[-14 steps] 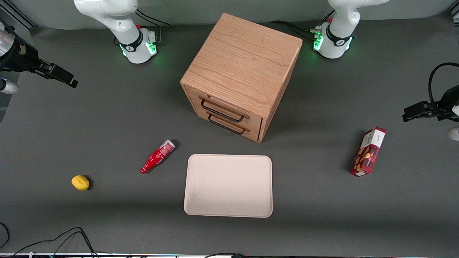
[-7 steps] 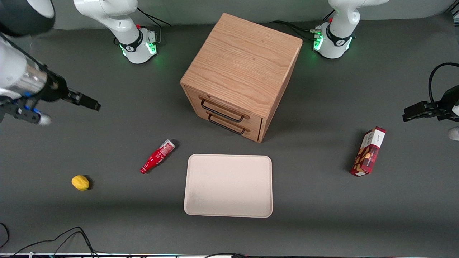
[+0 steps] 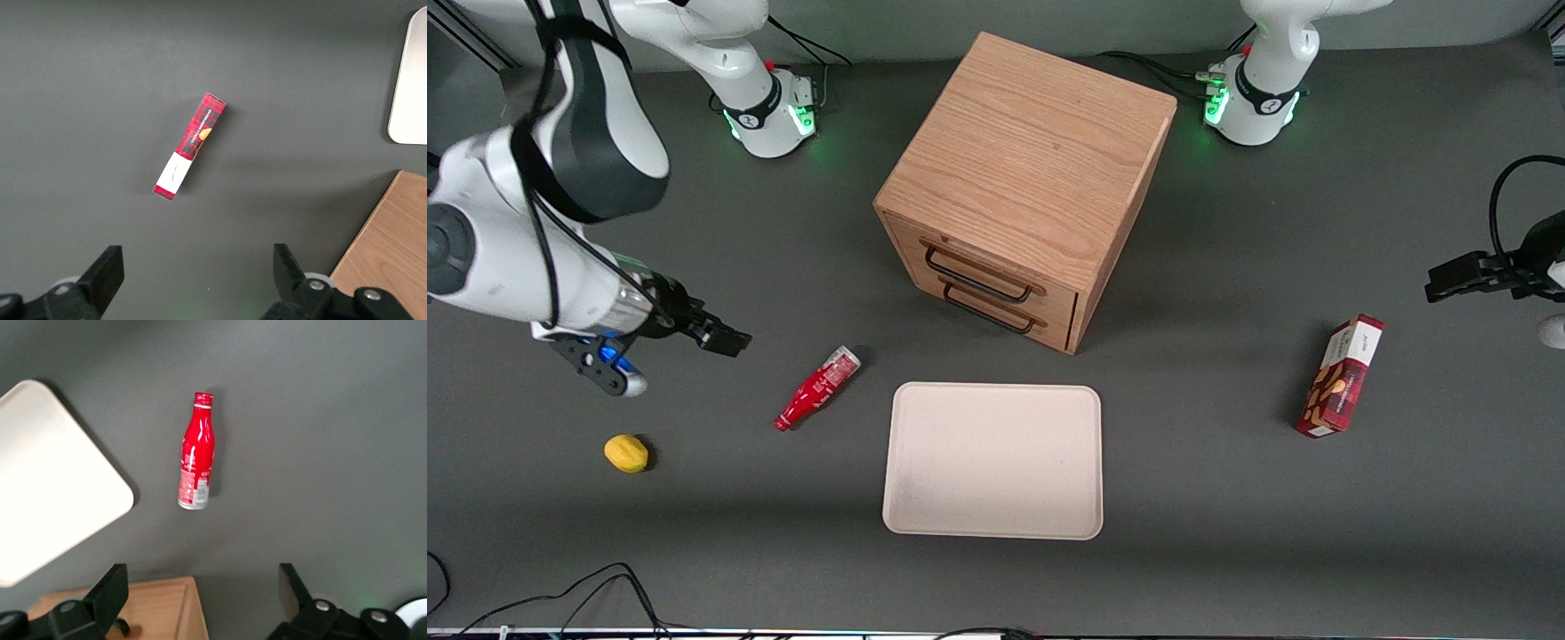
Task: Place coke bottle on tray
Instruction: 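Lower the open right gripper over the bottle and close on it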
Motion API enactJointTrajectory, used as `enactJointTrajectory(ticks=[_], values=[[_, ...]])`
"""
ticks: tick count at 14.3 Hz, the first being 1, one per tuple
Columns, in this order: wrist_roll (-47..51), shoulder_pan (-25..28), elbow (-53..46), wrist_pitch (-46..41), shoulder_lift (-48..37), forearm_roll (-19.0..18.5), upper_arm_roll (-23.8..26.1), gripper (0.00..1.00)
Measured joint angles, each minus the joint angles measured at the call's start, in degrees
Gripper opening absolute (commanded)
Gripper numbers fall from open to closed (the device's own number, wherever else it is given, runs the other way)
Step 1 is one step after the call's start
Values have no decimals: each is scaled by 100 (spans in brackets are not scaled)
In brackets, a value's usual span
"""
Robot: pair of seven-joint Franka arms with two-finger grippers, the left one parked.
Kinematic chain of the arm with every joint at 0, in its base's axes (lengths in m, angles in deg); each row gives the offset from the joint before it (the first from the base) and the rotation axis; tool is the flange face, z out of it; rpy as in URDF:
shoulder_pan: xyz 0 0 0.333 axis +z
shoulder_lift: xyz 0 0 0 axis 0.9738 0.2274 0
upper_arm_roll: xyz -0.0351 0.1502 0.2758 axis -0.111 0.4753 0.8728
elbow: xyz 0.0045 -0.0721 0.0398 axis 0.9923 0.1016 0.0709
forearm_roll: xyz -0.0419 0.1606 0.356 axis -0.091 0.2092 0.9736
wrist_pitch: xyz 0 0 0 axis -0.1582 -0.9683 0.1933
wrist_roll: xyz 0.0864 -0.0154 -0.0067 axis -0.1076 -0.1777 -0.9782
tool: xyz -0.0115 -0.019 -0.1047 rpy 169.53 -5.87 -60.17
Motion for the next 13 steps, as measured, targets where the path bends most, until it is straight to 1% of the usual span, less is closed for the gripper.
enactJointTrajectory(ticks=[2, 7, 10, 13], values=[[224, 2, 122, 463, 422, 0, 7, 100], [750, 60, 717, 1981, 1318, -50, 69, 100], [1026, 177, 1066, 2825, 1600, -243, 107, 100], [1048, 189, 1243, 3302, 1795, -330, 109, 100]])
